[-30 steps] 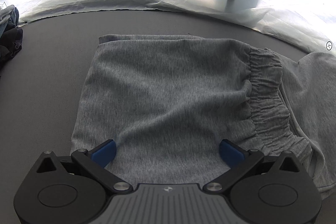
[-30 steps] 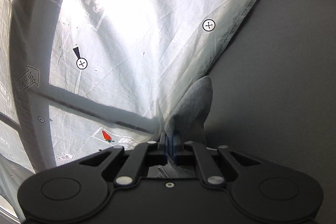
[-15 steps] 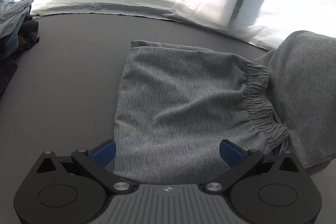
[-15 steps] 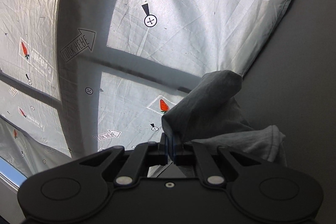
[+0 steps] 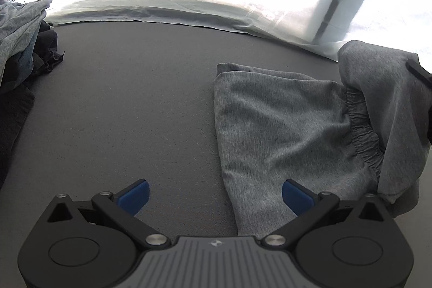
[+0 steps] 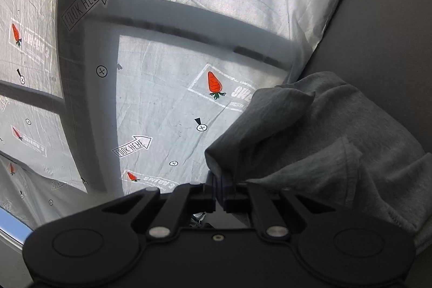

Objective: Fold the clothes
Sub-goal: 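Fold the sweatshirt over onto the sweatpants with the right tool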

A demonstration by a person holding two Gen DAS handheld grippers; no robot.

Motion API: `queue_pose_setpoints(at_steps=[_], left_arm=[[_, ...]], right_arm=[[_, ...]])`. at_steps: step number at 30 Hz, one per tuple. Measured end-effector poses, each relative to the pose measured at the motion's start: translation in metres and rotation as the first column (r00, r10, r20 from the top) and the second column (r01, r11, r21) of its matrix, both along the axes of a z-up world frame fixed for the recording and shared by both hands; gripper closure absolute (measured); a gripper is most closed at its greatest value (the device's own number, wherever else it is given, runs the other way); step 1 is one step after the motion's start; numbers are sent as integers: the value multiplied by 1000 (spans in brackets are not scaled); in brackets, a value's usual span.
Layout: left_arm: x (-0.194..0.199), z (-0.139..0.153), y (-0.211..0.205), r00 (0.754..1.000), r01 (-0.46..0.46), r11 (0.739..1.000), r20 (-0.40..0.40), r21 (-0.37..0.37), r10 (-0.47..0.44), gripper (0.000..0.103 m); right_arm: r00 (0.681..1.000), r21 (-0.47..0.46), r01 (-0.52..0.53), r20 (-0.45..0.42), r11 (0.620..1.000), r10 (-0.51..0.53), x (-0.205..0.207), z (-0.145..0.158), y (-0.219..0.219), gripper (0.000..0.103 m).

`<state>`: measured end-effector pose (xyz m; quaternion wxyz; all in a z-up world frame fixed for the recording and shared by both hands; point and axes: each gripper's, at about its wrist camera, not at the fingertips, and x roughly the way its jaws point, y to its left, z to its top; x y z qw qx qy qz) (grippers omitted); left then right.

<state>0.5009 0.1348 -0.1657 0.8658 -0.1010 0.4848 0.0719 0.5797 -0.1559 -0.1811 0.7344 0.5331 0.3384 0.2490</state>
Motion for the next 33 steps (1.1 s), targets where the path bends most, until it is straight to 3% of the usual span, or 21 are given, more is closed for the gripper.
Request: queue_pose_setpoints(at_steps=[6, 11, 13, 16, 18, 19, 23, 26, 28, 33], left_arm=[[6, -16, 24, 999, 47, 998, -19, -29, -48, 0], [8, -28, 34, 998, 46, 997, -31, -66, -48, 0], [6, -29, 38, 999, 29, 997, -26, -78, -32, 0], [0, -27, 40, 1000, 4, 995, -14, -102, -5, 0], [-4, -26, 40, 1000, -14, 994, -7, -110, 13, 0], [-5, -25, 40, 1000, -24, 993, -5, -112, 23, 0], [-6, -22, 39, 999, -48, 992, -9, -121, 47, 0], [-7, -18, 35, 999, -48, 991, -4, -122, 48, 0], [-5, -16, 31, 999, -39, 992, 2, -122, 39, 0], [-1, -12, 21, 1000, -9, 993, 14, -117, 11, 0]], right_arm=[[998, -13, -38, -52, 999, 37, -3, -25, 47, 98], [988, -104, -100, -125, 990, 87, -7, -51, 77, 95], [978, -130, -113, -191, 985, 87, -7, -65, 81, 93], [962, -60, -106, -259, 993, 87, -9, -77, 74, 88], [963, -4, -99, -251, 995, 95, -13, -75, 67, 67], [966, 17, -97, -239, 995, 98, -16, -71, 63, 63], [985, 32, -85, -146, 996, 89, -24, -47, 44, 69], [997, -76, -36, -68, 996, 31, -29, -29, 24, 77], [998, -112, 11, -61, 994, -18, -31, -27, 11, 79], [983, -69, 126, -124, 990, -134, -39, -44, -12, 79]])
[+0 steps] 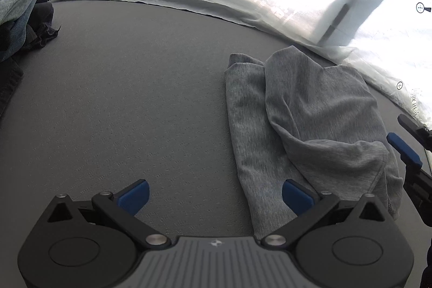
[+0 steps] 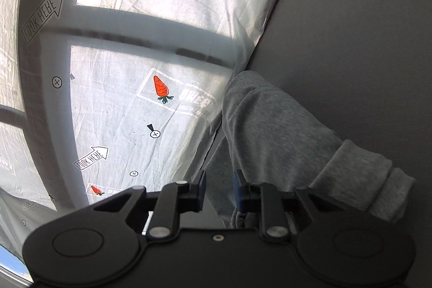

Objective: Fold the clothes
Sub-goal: 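Fold the sweatshirt over onto the sweatpants with the right tool, then release the sweatshirt with the right tool and smooth the stack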

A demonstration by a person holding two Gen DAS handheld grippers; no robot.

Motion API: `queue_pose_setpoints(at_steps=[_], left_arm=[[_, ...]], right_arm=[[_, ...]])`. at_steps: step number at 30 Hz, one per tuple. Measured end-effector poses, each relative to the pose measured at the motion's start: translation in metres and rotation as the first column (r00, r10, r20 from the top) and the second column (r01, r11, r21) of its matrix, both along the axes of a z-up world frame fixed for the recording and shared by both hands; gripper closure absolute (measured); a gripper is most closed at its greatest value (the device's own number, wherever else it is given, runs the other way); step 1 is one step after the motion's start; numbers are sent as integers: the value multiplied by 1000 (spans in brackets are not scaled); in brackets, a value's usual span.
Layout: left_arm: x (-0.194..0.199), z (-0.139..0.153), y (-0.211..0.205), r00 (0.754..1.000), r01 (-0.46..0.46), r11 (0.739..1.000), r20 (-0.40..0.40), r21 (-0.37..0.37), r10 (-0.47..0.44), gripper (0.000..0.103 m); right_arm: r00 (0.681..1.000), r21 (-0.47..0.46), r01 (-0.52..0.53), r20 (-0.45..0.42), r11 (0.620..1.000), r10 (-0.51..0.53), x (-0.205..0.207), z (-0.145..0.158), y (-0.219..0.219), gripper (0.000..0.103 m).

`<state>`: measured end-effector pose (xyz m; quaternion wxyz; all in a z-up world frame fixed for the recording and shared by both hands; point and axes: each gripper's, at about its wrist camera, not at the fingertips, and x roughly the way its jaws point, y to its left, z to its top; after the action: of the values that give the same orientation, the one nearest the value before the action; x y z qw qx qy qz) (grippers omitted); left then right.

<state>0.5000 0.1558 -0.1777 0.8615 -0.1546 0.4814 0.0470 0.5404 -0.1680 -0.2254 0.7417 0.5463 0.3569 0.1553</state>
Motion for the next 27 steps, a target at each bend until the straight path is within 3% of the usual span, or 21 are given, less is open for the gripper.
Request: queue_pose_setpoints(at_steps=[3, 6, 12, 15, 17, 21, 25, 27], left_arm=[[1, 1, -3, 1000, 10, 1000, 2, 2, -10, 0], [1, 1, -4, 1000, 7, 1000, 2, -13, -7, 0], [-5, 10, 3, 997, -20, 989, 65, -146, 30, 0], [-3, 12, 4, 995, -27, 979, 86, -200, 45, 0], [0, 12, 3, 995, -20, 969, 94, -245, 45, 1], [8, 7, -6, 995, -9, 957, 88, -289, 36, 1], [16, 3, -8, 996, -16, 959, 85, -282, 42, 2], [16, 3, -7, 996, -20, 965, 83, -261, 43, 2]], right_arm=[[998, -24, -1, -69, 1000, 0, -2, -12, 1, 81], [993, -51, -80, -96, 996, 74, -4, -19, 16, 83], [964, -72, -255, -103, 964, 247, -16, -20, 44, 83], [972, -114, -228, -85, 967, 219, -13, -11, 34, 83], [981, -205, -195, -47, 959, 189, -7, 2, 27, 82], [969, -403, -224, 10, 887, 249, -1, 20, 31, 77], [911, -523, -359, -18, 773, 411, -9, 12, 65, 78], [884, -531, -422, -58, 735, 465, -17, 0, 81, 78]])
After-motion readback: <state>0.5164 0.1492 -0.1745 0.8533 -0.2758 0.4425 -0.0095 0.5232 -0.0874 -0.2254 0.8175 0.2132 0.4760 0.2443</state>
